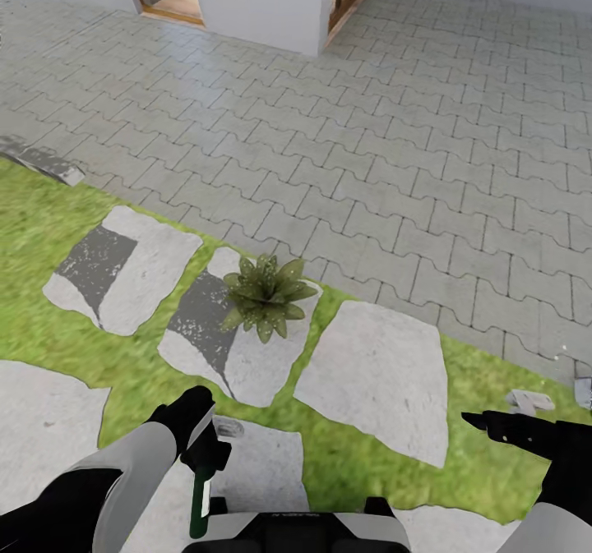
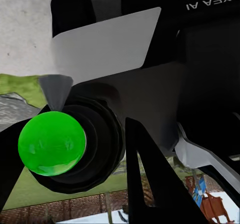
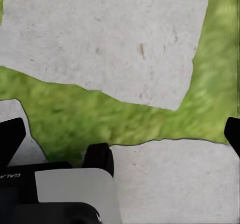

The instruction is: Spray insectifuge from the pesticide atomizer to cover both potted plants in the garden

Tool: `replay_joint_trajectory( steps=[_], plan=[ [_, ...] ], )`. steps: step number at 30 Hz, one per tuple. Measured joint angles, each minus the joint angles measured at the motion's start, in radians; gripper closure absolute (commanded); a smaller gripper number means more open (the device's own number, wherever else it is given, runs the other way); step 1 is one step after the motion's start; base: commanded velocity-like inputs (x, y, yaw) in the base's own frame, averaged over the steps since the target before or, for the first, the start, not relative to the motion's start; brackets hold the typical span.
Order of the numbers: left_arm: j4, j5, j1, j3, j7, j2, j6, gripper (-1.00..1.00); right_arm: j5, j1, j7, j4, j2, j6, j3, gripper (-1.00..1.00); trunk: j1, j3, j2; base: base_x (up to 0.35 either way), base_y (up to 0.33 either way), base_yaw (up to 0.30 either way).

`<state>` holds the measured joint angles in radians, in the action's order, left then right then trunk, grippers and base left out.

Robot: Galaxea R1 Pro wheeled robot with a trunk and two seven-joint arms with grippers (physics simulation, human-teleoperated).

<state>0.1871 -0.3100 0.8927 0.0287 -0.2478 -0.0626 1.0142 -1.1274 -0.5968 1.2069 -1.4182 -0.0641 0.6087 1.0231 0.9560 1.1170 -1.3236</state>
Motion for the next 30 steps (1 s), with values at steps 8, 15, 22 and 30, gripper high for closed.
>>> replay_joint_trajectory(
  steps=[8, 15, 22, 30],
  plan=[
    [0.000, 0.001, 0.000, 0.002, 0.000, 0.000, 0.000, 1.00, 0.000, 0.000, 0.001, 0.000, 0.001, -0.002, 0.001, -1.00, 0.000, 0.000, 0.000, 0.000, -0.238, 0.003],
    [0.000, 0.001, 0.000, 0.002, 0.000, 0.000, 0.000, 1.00, 0.000, 0.000, 0.001, 0.001, 0.002, -0.002, 0.000, -1.00, 0.000, 0.003, 0.000, 0.000, -0.018, 0.129],
    [0.000, 0.002, 0.000, 0.002, -0.001, 0.000, 0.001, 1.00, 0.000, 0.000, 0.000, 0.001, 0.001, -0.002, 0.000, -1.00, 0.000, 0.009, 0.000, 0.000, 0.000, 0.207],
    [0.000, 0.003, 0.000, 0.002, -0.001, 0.000, 0.000, 1.00, 0.000, 0.000, 0.000, 0.000, 0.001, -0.002, 0.000, -1.00, 0.000, 0.016, 0.000, 0.125, -0.126, 0.209]
  ],
)
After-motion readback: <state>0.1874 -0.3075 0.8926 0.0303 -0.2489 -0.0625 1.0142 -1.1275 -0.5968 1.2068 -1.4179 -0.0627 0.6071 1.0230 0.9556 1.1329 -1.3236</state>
